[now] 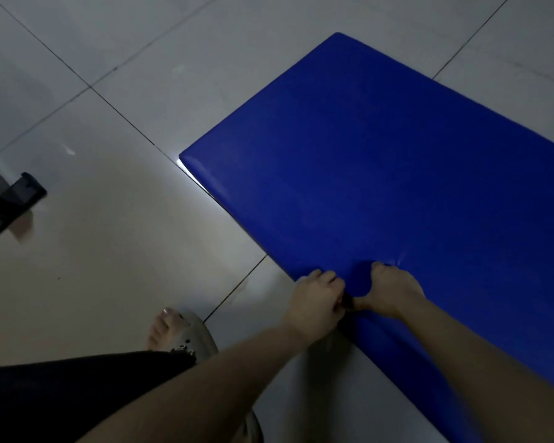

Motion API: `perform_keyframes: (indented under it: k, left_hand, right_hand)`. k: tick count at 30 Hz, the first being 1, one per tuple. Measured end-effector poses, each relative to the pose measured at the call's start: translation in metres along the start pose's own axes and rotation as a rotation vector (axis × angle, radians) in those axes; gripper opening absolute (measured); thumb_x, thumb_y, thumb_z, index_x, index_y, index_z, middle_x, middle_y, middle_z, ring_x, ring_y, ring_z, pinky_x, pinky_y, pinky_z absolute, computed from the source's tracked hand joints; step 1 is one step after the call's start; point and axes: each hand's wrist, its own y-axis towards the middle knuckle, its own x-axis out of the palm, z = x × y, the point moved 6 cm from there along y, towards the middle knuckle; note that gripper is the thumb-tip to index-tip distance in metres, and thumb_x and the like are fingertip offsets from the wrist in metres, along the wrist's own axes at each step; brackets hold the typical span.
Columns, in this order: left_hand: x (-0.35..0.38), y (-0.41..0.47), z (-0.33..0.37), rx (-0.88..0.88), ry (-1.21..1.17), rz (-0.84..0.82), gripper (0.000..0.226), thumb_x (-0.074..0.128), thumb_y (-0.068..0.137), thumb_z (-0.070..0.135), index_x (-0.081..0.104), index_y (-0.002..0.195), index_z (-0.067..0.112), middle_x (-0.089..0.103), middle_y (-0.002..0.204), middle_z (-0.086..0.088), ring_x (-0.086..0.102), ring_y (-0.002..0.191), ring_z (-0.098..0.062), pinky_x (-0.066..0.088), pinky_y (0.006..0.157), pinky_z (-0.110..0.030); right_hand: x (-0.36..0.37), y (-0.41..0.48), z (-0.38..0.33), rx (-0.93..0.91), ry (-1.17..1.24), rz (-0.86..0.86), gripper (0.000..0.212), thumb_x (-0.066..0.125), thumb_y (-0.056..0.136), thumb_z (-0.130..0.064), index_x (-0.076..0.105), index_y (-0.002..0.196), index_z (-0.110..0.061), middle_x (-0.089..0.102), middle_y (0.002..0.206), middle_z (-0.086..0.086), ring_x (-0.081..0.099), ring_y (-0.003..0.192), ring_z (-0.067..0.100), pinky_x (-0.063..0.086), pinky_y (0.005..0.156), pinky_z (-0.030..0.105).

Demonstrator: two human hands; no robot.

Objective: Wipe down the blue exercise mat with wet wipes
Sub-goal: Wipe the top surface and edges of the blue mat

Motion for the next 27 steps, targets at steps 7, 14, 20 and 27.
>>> perform_keyframes:
  k: [7, 14, 20, 27]
  left_hand:
    - [-0.078, 0.014, -0.143, -0.44, 0.067, 0.204, 0.005, 0.064, 0.085, 0.012, 0.059, 0.086, 0.01, 0.061, 0.096, -0.009, 0.059, 0.088, -0.029, 0.051, 0.079, -0.041]
    - [-0.047, -0.01, -0.12, -0.727, -0.312, 0.39, 0.019, 0.07, 0.086, 0.019, 0.052, 0.08, 0.023, 0.059, 0.083, 0.004, 0.06, 0.078, -0.015, 0.053, 0.072, -0.032]
    - [0.0, -0.026, -0.017, -0.245, -0.182, 0.064, 0.013, 0.062, 0.091, 0.025, 0.05, 0.088, 0.027, 0.051, 0.098, 0.008, 0.048, 0.089, -0.009, 0.044, 0.077, -0.027]
    - [-0.034, 0.012, -0.064, -0.047, 0.078, -0.038, 0.011, 0.059, 0.089, 0.019, 0.049, 0.085, 0.021, 0.051, 0.094, -0.001, 0.053, 0.091, -0.022, 0.046, 0.076, -0.036]
  right_hand:
    - [0.002, 0.0, 0.002, -0.007, 0.002, 0.002, 0.1, 0.072, 0.061, -0.082, 0.046, 0.126, -0.011, 0.058, 0.122, 0.006, 0.059, 0.104, 0.022, 0.053, 0.085, 0.034]
    - [0.004, 0.002, 0.002, -0.008, 0.008, -0.003, 0.097, 0.074, 0.059, -0.081, 0.048, 0.122, -0.012, 0.058, 0.119, 0.004, 0.058, 0.103, 0.021, 0.053, 0.084, 0.034]
    - [0.003, 0.003, 0.001, -0.003, 0.008, 0.001, 0.101, 0.073, 0.061, -0.081, 0.045, 0.129, -0.011, 0.056, 0.126, 0.007, 0.057, 0.112, 0.024, 0.049, 0.086, 0.033]
    - [0.003, 0.001, 0.002, 0.006, 0.015, 0.0, 0.101, 0.074, 0.059, -0.082, 0.047, 0.125, -0.012, 0.058, 0.12, 0.005, 0.057, 0.106, 0.023, 0.048, 0.079, 0.031]
